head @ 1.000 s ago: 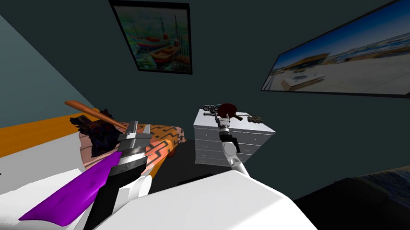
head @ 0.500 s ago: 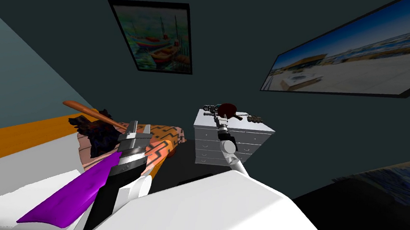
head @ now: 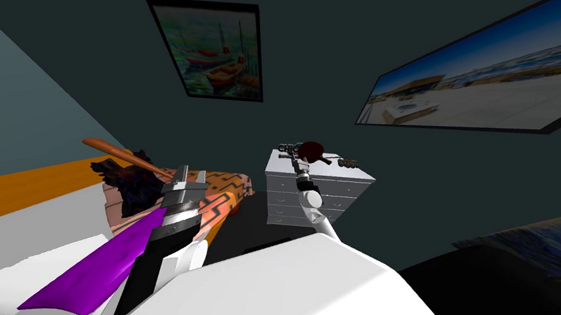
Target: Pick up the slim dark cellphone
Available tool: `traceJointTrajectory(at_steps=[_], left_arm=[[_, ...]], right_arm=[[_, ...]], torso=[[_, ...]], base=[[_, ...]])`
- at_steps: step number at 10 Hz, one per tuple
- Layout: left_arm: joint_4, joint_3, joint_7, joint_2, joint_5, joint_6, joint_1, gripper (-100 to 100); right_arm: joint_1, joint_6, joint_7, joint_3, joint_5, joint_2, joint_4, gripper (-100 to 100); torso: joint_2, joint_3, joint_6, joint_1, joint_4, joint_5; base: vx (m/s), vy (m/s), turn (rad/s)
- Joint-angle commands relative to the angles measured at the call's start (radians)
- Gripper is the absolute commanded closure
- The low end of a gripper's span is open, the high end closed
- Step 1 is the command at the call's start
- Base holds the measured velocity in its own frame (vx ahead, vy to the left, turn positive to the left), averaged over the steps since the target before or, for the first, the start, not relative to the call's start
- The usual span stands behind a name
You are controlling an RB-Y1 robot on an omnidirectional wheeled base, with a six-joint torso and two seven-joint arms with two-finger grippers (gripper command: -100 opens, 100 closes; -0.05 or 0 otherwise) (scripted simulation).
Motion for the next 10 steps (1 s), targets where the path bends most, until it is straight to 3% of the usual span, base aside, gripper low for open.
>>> traceJointTrajectory(at_steps=[1,2,4,5,8,10], left_arm=[[0.000,0.000,0.000,0.000,0.000,0.000,0.000,0],[0.000,0.000,0.000,0.000,0.000,0.000,0.000,0],[0.000,0.000,0.000,0.000,0.000,0.000,0.000,0],[0.000,0.000,0.000,0.000,0.000,0.000,0.000,0],[0.000,0.000,0.000,0.000,0.000,0.000,0.000,0],[0.000,0.000,0.000,0.000,0.000,0.000,0.000,0]], right_arm=[[0.000,0.000,-0.002,0.000,-0.034,-0.001,0.000,-100],[-0.025,0.003,-0.018,0.010,-0.070,-0.001,0.014,-100],[-0.025,0.003,-0.018,0.010,-0.139,-0.001,0.014,-100],[-0.049,0.006,-0.032,0.020,-0.171,-0.001,0.029,-100],[-0.049,0.006,-0.032,0.020,-0.250,-0.001,0.029,-100],[-0.072,0.010,-0.043,0.028,-0.315,-0.001,0.045,-100]], torso=[[0.000,0.000,0.000,0.000,0.000,0.000],[0.000,0.000,0.000,-0.001,0.000,0.000],[0.000,0.000,0.000,0.000,0.000,0.000],[0.000,0.000,0.000,0.000,0.000,0.000],[0.000,0.000,0.000,-0.001,0.000,0.000],[-0.001,0.000,0.000,-0.001,0.000,0.000]], base=[[0.000,0.000,0.000],[0.007,0.004,-0.056],[0.006,0.010,-0.011],[0.009,0.007,-0.064],[0.006,0.004,-0.007],[0.014,0.000,-0.052]])
